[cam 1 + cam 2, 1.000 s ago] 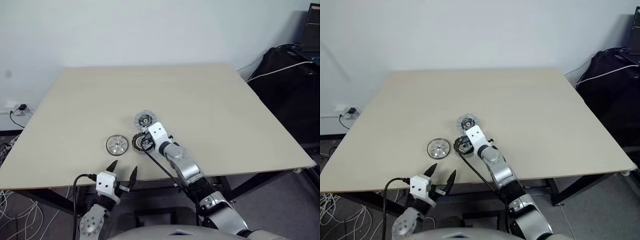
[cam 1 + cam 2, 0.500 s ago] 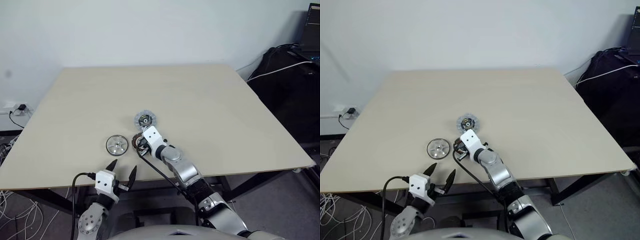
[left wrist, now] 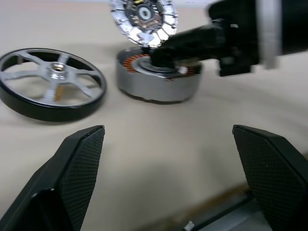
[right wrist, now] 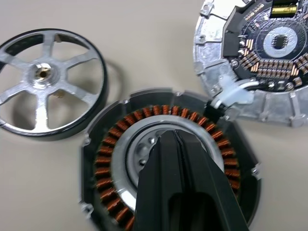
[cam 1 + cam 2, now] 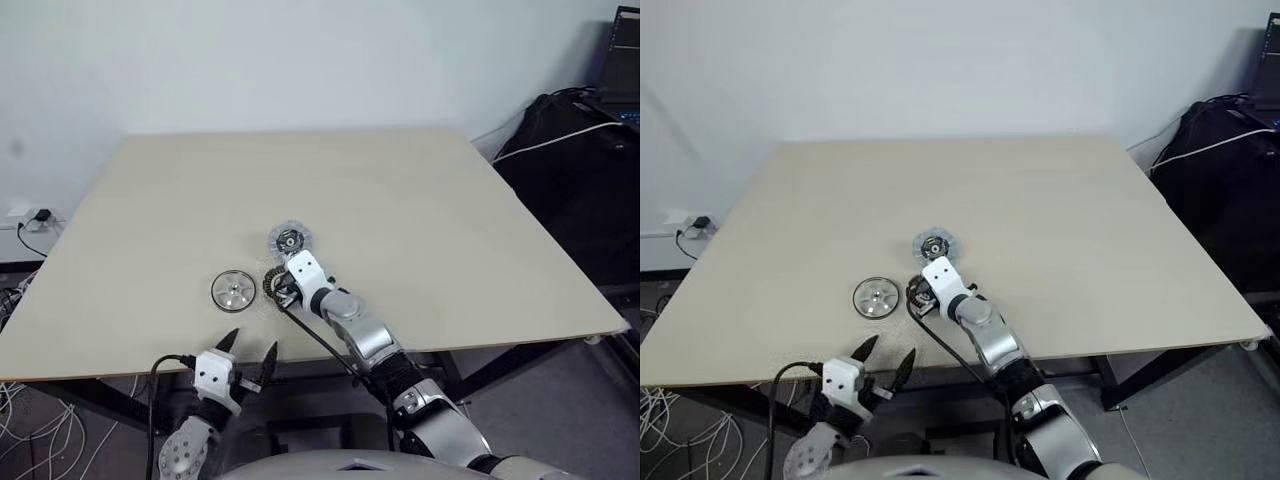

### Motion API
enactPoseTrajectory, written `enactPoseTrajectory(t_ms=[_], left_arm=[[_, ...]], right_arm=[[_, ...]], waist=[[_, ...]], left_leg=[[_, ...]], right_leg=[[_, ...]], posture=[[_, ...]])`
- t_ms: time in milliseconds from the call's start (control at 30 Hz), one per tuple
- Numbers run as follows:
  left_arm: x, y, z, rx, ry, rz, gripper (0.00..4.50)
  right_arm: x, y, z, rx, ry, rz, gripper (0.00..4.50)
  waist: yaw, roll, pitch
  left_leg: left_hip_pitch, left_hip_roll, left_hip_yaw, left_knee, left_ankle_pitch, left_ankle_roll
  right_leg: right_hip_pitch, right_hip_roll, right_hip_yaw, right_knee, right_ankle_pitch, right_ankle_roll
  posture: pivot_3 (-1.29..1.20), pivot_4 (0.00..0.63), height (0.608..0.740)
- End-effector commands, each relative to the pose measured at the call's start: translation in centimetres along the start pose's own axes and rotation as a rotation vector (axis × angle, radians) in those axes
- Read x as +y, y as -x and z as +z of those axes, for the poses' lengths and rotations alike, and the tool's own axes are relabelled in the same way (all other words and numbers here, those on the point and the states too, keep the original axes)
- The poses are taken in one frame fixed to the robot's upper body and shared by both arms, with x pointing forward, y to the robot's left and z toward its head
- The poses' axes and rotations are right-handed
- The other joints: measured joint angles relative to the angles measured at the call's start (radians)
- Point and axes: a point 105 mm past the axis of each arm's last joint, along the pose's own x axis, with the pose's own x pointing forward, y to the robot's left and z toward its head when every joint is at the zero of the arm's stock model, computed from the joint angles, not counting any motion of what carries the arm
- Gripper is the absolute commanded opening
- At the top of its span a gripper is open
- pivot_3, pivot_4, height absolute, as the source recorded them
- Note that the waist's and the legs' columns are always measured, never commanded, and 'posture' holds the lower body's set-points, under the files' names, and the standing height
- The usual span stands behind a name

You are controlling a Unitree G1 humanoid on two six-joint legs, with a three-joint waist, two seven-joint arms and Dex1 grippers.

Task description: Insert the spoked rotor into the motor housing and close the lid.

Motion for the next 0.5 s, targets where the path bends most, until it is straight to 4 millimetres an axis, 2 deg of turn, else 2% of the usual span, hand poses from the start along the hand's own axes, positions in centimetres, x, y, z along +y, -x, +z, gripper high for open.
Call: enactPoseTrajectory(t_ms=[33,367,500], left_arm=[[-1.2,-0.4,2.2,-0.076,-0.031,-0.012,4.5],[-2.0,-1.0,3.7,-0.081,-0.033,-0.013,4.5],[-2.6,-0.9,3.9,-0.08,-0.03,-0.018,4.5]], right_arm=[[-0.4,-0.1,0.8,-0.028,-0.002,-0.017,0.02],[-0.4,0.1,0.9,-0.037,-0.001,-0.015,0.02],[0.0,0.4,2.3,-0.101,-0.007,0.006,0.02]], waist=[[0.0,0.0,0.0],[-0.001,0.0,0.0],[-0.001,0.0,0.0]], left_leg=[[0.0,0.0,0.0,0.0,0.0,0.0],[0.0,0.0,0.0,0.0,0.0,0.0],[0.0,0.0,0.0,0.0,0.0,0.0]], right_leg=[[0.0,0.0,0.0,0.0,0.0,0.0],[0.0,0.0,0.0,0.0,0.0,0.0],[0.0,0.0,0.0,0.0,0.0,0.0]], posture=[[0.0,0.0,0.74],[0.0,0.0,0.74],[0.0,0.0,0.74]])
